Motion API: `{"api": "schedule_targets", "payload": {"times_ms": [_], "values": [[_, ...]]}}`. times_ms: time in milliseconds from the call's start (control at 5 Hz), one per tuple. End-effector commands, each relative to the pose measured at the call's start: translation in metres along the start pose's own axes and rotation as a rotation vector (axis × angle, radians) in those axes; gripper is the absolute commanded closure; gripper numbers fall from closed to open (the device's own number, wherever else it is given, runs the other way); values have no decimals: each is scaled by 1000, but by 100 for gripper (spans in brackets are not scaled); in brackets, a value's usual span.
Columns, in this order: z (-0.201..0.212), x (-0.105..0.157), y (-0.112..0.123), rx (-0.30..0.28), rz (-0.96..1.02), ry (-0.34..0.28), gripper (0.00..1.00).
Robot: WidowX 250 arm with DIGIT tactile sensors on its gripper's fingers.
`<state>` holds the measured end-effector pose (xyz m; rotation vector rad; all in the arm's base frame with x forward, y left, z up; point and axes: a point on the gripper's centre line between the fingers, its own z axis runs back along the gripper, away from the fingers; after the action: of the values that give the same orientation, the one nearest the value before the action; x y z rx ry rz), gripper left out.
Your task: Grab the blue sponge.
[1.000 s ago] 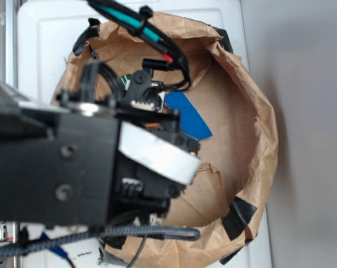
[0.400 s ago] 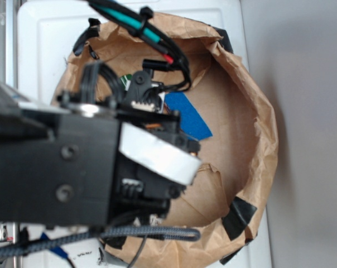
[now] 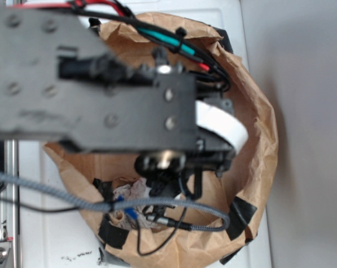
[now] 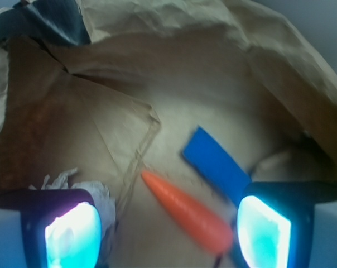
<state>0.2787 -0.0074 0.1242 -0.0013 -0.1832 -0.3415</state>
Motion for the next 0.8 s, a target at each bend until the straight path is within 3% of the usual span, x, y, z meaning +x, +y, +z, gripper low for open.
{"api": "schedule_targets", "payload": {"times_ms": [0, 600], "values": [[-14, -7, 14, -2, -82, -12, 0], [-20, -17, 15, -31, -156, -47, 0]]}}
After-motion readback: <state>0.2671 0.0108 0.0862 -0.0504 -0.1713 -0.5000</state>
